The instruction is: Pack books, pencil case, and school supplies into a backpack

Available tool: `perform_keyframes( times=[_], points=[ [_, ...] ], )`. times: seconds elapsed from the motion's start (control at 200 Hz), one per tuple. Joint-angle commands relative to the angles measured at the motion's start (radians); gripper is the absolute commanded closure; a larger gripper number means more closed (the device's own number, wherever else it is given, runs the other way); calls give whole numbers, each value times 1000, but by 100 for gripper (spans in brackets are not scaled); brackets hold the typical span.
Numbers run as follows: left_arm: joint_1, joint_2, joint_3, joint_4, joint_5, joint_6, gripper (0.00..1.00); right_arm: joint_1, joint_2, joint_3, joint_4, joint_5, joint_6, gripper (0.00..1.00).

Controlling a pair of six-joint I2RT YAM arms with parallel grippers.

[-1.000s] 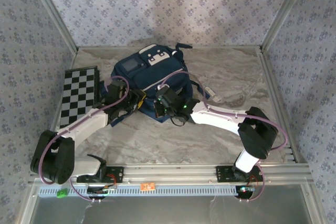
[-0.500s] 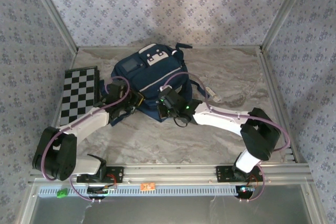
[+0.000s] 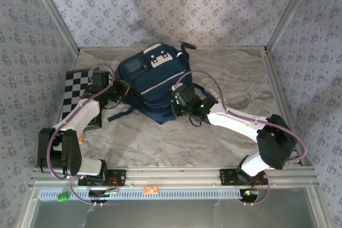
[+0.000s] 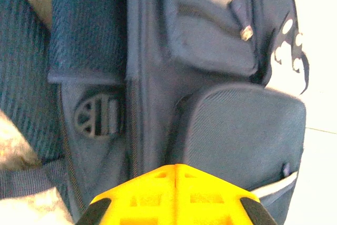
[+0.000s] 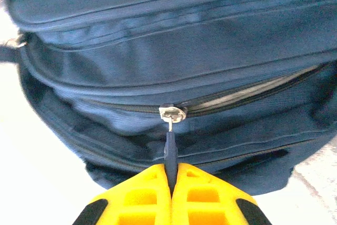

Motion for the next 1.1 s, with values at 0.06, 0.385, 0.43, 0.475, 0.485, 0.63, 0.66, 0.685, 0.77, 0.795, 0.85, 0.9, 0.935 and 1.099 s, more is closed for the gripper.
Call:
perform_keyframes(
  times=[0.06, 0.385, 0.43, 0.475, 0.485, 0.63, 0.66, 0.685, 0.77, 0.795, 0.85, 0.9, 0.935, 1.099],
  points=[
    [48, 82, 137, -86, 80, 151, 100, 99, 79, 119, 49, -97, 57, 100],
    [5, -146, -101, -63, 103, 43, 66, 109, 107, 105, 73, -55, 106, 100],
    [-12, -189, -128, -73, 101, 16, 62, 109, 98, 96, 72, -48, 107, 100],
    [-34, -230, -151, -95, 81, -21, 59, 108, 94, 91, 71, -45, 110, 100],
    [-39, -238, -157, -99, 75, -30, 59, 109, 93, 89, 73, -45, 111, 100],
    [-123, -338, -246, -64, 36, -187, 52, 111, 96, 77, 86, -37, 129, 100],
    [-148, -349, -257, -57, 22, -218, 51, 111, 97, 75, 86, -36, 132, 100],
    [-173, -355, -266, -48, 7, -242, 51, 112, 100, 74, 86, -35, 133, 100],
    [-264, -356, -288, -12, -49, -323, 50, 112, 99, 66, 94, -35, 134, 100],
    [-282, -347, -290, 2, -59, -339, 50, 113, 98, 64, 97, -33, 132, 100],
    [-308, -324, -285, 11, -72, -371, 50, 114, 95, 59, 103, -32, 132, 100],
    [-329, -305, -284, 24, -94, -396, 50, 112, 94, 53, 110, -31, 133, 100],
    [-341, -293, -281, 35, -110, -412, 50, 112, 95, 50, 122, -36, 134, 100],
    [-355, -229, -243, 28, -179, -426, 51, 112, 105, 47, 154, -56, 129, 100]
  ],
)
